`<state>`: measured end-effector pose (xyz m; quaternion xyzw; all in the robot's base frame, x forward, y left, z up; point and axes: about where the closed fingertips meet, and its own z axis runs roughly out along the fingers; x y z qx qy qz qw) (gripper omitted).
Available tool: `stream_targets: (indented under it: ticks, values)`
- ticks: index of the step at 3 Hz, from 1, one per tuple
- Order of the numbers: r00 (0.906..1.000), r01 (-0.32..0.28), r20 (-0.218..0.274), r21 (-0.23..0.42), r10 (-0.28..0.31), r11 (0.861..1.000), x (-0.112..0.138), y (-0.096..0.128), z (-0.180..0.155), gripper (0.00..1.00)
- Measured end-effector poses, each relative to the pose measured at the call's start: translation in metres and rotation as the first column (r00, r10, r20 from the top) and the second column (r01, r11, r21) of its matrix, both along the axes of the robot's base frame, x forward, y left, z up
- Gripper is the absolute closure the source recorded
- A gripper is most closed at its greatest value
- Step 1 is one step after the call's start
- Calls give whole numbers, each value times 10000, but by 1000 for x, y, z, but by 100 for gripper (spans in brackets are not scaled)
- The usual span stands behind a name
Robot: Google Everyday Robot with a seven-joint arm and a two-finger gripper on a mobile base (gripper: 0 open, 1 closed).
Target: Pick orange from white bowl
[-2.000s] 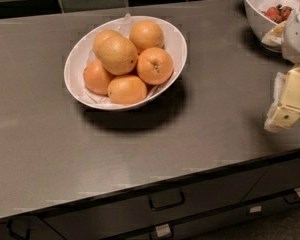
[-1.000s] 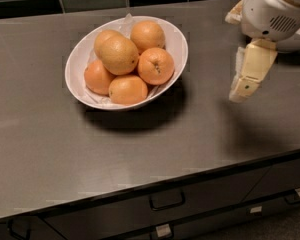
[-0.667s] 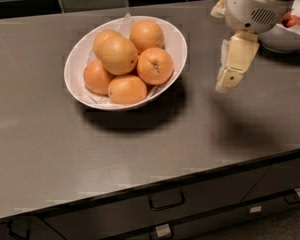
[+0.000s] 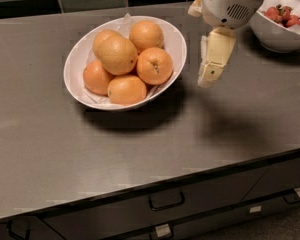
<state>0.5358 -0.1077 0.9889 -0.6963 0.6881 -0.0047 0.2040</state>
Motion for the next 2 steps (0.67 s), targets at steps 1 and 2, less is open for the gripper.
stream_targets:
  ticks: [1,2]
  values:
    - [9987,-202,475,194,193,9996,5,26,8,0]
    - [9940,-574,953,410,533,9975,10,61,17,0]
